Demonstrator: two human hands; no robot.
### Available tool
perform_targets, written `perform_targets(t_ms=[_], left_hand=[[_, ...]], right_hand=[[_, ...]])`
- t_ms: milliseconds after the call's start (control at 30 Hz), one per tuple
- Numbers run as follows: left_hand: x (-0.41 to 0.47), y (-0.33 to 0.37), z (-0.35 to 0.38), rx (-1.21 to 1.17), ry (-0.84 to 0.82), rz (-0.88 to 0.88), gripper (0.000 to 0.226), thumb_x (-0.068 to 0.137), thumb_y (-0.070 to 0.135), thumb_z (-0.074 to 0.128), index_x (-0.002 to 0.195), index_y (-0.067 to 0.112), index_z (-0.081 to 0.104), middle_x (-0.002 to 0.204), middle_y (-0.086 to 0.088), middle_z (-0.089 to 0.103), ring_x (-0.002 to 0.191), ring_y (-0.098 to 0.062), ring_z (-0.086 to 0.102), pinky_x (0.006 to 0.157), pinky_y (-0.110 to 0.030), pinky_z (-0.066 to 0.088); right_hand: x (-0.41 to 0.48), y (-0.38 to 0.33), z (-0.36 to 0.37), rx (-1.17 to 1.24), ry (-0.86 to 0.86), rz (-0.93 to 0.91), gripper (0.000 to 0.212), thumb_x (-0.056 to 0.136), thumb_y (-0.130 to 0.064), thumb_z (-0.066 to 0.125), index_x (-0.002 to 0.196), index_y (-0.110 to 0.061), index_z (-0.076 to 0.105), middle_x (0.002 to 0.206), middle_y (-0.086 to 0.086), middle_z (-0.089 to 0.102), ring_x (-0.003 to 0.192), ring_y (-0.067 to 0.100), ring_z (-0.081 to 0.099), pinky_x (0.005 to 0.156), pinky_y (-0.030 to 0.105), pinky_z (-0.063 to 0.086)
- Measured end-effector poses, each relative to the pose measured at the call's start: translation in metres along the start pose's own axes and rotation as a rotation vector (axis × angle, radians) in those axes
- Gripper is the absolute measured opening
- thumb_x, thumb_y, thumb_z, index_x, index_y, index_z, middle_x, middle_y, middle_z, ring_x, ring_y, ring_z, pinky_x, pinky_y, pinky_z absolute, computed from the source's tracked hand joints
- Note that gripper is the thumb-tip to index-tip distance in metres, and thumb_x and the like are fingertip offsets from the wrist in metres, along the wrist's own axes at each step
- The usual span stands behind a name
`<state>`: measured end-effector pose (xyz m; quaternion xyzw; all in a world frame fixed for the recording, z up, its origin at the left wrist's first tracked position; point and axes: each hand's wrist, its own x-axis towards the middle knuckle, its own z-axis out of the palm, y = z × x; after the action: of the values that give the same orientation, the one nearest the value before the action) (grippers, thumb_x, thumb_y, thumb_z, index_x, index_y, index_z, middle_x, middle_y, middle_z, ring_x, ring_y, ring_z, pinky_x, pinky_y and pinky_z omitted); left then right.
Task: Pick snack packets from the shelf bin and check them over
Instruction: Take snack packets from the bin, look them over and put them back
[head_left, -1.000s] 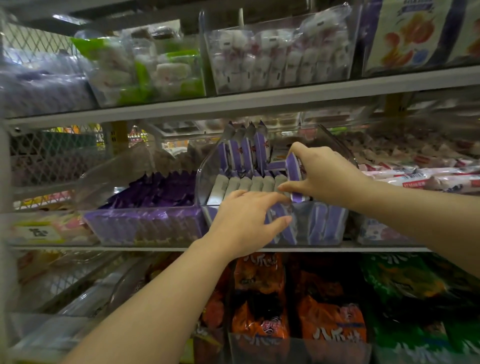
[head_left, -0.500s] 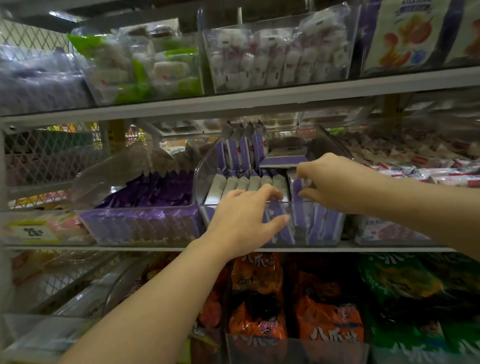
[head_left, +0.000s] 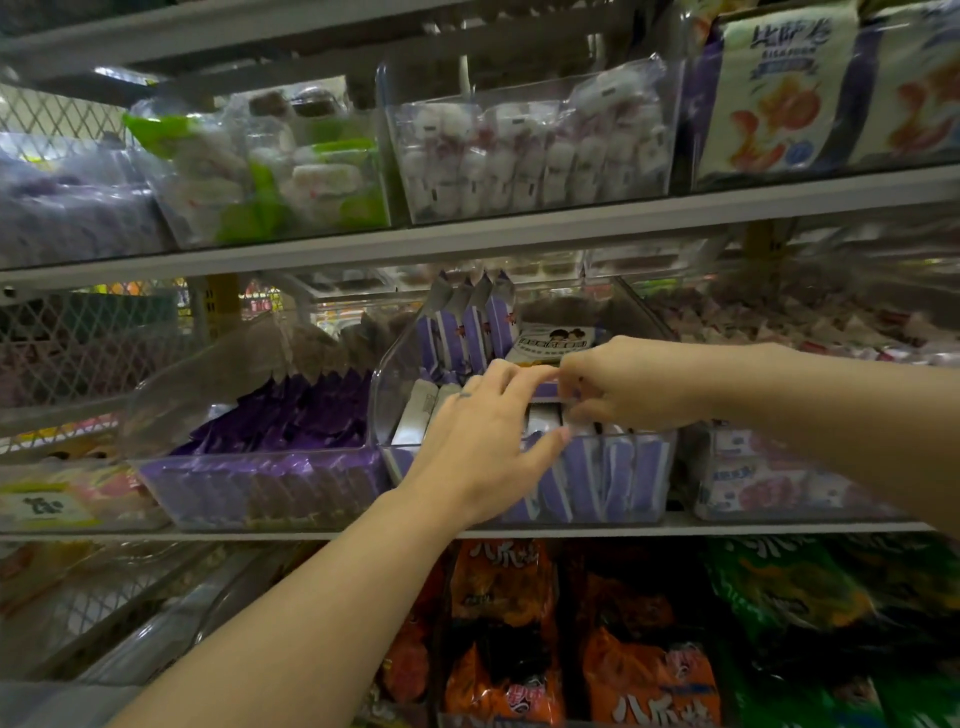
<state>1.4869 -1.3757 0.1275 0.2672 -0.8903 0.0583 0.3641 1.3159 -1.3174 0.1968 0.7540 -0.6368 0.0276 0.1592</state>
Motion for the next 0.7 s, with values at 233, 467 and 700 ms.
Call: perform_targets(t_ms=[233,467,700], left_hand=[[0.023,-0.009,-0.005,0.044,-0.201,-0.027,0.057,0.096,0.062,0.035,0.146,0.036,0.032,0.148,0.016,0.031,0.128,-0.011,0.043,0.107,-0.042,0.037],[0.031,-0.015,0.001,0.063,-0.318,-0.035,0.049,0.099,0.057,0.029,0.137,0.032,0.047,0.139,0.006,0.047,0.125,-0.017,0.046,0.101,-0.037,0.038],[0.032,-0.015,-0.001,0.036,-0.321,-0.011,0.042,0.100,0.053,0.031,0.132,0.033,0.051,0.137,0.008,0.049,0.124,-0.015,0.046,0.102,-0.039,0.039]], right_hand=[[0.020,0.021,-0.005,-0.123,0.176,0.121,0.038,0.093,-0.032,0.054,0.130,-0.026,0.045,0.100,0.003,0.057,0.086,0.025,0.060,0.069,0.036,0.049],[0.052,0.038,-0.013,-0.342,-0.072,0.221,0.047,0.092,-0.016,0.049,0.138,-0.026,0.047,0.126,0.010,0.059,0.102,0.027,0.058,0.081,0.031,0.047],[0.069,0.044,-0.018,-0.344,-0.170,0.185,0.036,0.094,-0.026,0.048,0.128,-0.020,0.057,0.122,0.008,0.061,0.103,0.028,0.059,0.091,0.037,0.050]])
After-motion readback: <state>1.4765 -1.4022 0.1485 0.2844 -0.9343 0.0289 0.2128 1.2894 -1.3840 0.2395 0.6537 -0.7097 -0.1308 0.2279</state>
